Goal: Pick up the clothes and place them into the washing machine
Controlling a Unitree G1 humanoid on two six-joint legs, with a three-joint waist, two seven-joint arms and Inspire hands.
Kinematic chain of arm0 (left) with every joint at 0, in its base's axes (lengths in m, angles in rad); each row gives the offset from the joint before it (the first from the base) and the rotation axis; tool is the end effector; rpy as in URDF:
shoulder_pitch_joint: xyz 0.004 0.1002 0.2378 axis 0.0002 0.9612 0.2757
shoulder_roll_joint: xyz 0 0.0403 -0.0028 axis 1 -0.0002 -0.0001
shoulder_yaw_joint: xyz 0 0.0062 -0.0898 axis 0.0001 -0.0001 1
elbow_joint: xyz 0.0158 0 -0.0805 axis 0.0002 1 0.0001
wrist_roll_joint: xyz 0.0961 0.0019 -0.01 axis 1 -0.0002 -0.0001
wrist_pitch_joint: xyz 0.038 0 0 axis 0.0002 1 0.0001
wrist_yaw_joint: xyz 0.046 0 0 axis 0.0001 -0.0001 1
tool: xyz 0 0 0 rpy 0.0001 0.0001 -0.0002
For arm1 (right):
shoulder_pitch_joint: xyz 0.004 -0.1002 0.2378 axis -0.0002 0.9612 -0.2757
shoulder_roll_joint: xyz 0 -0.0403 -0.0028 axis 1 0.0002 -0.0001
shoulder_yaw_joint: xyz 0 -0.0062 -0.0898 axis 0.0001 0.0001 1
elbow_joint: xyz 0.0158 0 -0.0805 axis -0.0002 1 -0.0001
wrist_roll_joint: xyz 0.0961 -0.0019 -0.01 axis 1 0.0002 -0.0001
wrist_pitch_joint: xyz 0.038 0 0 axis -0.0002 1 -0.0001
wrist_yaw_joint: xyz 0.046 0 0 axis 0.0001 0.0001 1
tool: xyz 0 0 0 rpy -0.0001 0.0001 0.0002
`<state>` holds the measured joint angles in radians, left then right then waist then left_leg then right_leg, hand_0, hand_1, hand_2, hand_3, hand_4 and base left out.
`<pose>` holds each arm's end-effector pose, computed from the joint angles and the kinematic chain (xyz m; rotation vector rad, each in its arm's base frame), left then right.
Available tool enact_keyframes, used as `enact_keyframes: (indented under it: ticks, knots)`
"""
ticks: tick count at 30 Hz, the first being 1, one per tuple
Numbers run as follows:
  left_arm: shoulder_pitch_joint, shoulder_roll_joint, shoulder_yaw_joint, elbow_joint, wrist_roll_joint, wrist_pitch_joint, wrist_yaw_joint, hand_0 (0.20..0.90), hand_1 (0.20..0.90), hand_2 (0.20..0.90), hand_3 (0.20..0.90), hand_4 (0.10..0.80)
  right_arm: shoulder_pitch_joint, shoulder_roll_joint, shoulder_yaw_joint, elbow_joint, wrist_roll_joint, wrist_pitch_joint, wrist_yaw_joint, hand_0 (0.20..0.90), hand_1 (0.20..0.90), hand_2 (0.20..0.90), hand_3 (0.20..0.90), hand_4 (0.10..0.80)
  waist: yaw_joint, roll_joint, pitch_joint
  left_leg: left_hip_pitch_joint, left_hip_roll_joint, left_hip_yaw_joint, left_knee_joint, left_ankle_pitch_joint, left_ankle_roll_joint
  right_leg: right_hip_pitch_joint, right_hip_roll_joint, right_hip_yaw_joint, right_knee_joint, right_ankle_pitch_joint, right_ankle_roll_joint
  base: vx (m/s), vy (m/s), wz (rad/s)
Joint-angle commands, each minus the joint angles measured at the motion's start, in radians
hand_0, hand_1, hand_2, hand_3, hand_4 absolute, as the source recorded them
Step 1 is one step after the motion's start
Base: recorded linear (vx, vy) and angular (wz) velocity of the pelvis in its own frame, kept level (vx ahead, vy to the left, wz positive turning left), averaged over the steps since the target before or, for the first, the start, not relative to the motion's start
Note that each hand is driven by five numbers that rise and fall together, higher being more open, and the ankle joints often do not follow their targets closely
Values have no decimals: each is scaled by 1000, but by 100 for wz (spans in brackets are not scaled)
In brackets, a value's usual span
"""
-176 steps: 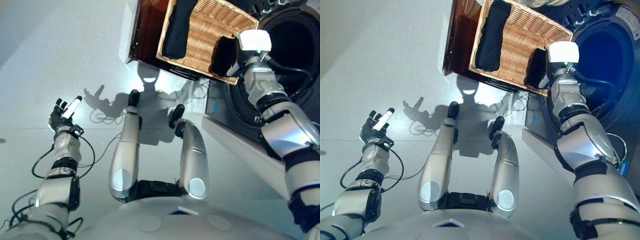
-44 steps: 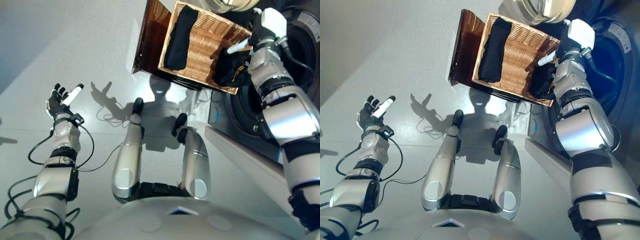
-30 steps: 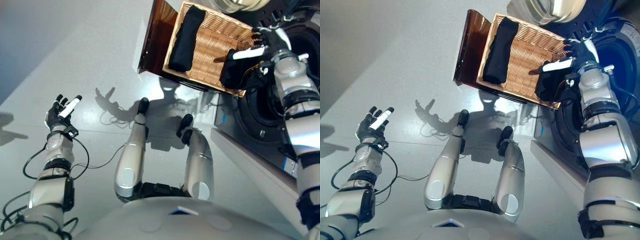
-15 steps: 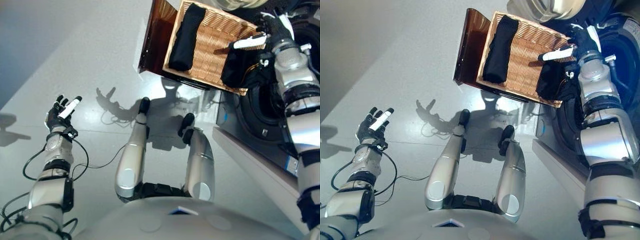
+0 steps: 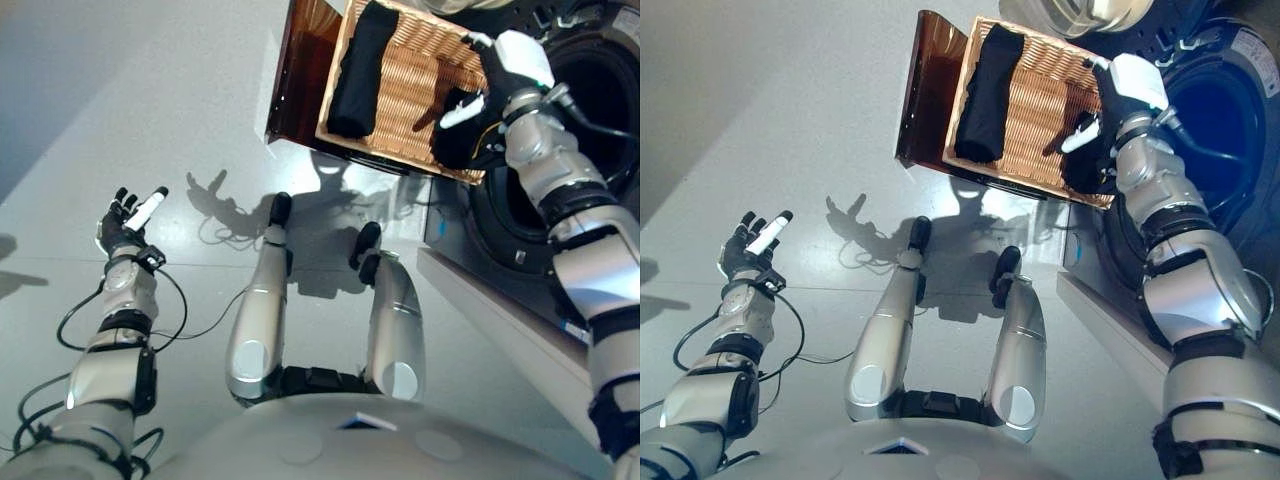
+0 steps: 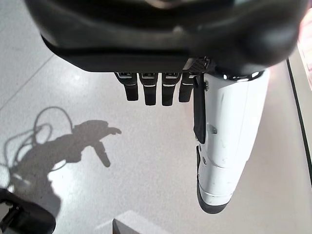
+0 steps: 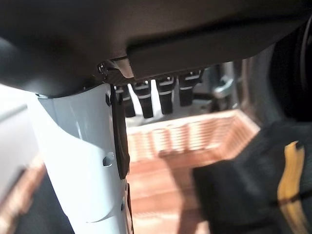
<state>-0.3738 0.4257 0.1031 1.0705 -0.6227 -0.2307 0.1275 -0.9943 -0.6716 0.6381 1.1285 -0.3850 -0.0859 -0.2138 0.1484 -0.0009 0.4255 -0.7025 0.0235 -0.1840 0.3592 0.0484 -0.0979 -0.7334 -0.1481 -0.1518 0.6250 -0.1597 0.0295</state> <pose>0.2184 0.2819 0.0034 -0.2097 0.3341 0.6123 0.3284 -0.2548 0.1499 -1.4077 0.0487 -0.1281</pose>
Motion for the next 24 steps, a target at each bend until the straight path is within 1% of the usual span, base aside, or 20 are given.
enact_keyframes:
  ticks: [1,4,7,14,15,16,24]
  knots:
    - [-13,33,-2,23,14,-90,73,900,900,900,900,800,-35,-3,7,23,-88,39,-120,900,900,900,900,800,-11,-22,-33,-64,-53,49,81,-46,1,2,60,33,-118,69,21,0,0,0]
    - [-36,20,-24,27,18,-88,102,900,900,900,900,800,-58,32,18,73,-151,89,-163,900,900,900,900,800,-14,-20,-27,-79,-55,50,95,-49,1,-10,63,37,-108,68,20,0,0,0]
    - [-58,12,-42,34,22,-82,124,900,900,900,900,800,-70,63,27,125,-190,125,-180,900,900,900,900,800,-19,-19,-21,-91,-56,52,111,-52,1,-21,64,39,-95,68,18,-7,3,-1]
    - [-97,0,-61,38,21,-80,163,900,900,900,900,800,-102,99,24,199,-226,188,-221,900,900,900,900,800,-30,-11,-18,-120,-53,59,136,-59,0,-49,64,43,-74,71,16,-4,2,0]
    - [-102,-1,-63,39,23,-80,168,900,900,900,900,800,-108,103,24,204,-227,193,-227,862,862,862,862,773,-31,-10,-18,-127,-53,58,141,-59,0,-54,65,44,-69,69,16,0,0,0]
    - [-103,-3,-64,39,23,-78,171,900,900,900,900,800,-110,105,24,206,-229,199,-229,900,900,900,900,800,-33,-10,-18,-132,-53,59,147,-61,1,-59,65,44,-63,68,16,0,0,0]
    - [-139,10,-69,46,22,-69,198,900,900,900,900,800,-145,109,21,247,-202,222,-233,900,900,900,900,800,-41,-2,-21,-186,-45,60,193,-68,-4,-107,63,44,-18,57,11,0,0,0]
